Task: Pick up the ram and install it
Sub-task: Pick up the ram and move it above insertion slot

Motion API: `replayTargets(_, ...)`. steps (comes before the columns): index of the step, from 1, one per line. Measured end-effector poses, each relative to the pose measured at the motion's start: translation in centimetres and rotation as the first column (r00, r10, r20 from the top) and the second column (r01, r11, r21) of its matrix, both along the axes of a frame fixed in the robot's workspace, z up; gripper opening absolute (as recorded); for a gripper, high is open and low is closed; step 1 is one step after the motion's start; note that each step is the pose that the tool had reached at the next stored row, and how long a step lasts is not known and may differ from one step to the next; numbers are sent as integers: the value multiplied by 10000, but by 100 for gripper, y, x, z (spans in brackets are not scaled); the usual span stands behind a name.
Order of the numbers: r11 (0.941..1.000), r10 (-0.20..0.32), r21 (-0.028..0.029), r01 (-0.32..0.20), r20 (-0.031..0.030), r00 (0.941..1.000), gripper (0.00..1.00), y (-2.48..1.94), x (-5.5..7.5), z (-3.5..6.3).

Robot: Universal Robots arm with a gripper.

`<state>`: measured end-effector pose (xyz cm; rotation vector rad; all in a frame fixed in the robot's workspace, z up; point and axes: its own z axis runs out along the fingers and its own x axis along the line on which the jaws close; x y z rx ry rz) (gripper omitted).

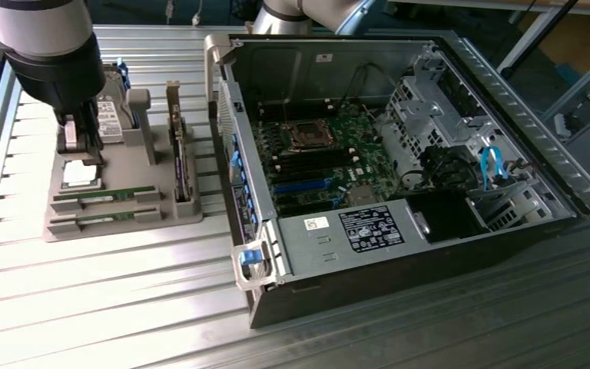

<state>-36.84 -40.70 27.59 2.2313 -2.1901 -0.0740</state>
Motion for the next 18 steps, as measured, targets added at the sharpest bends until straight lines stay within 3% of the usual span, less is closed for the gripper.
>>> replayTargets(18, 10000, 1, 0, -1, 0, 10000, 30, 0, 0, -195)
